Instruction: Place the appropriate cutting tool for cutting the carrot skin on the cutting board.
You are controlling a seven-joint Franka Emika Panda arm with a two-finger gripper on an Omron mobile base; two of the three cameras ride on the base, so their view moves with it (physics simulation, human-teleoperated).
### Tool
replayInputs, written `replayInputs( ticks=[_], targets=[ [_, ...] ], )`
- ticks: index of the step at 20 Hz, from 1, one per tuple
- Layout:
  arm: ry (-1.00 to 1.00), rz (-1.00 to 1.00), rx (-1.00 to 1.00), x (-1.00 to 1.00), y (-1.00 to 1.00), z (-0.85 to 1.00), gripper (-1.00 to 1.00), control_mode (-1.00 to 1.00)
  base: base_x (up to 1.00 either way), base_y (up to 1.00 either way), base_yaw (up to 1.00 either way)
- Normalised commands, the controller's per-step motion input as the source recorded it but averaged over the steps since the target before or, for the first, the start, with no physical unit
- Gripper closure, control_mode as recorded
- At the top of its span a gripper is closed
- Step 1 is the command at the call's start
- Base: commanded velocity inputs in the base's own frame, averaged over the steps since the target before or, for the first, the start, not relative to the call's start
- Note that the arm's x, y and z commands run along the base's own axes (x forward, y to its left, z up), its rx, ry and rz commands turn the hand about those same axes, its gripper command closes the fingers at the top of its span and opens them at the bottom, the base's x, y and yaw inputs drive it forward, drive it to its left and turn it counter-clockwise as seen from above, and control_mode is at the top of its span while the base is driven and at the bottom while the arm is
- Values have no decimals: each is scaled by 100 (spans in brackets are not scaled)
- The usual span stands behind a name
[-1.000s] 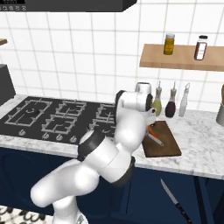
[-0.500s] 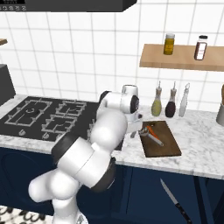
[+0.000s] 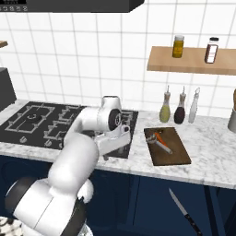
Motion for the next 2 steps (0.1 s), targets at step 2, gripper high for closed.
replayInputs(
  ticks=[2],
  targets=[
    [-55,3,-14,-100,79,-2,-100,-100,0,0,0]
  ],
)
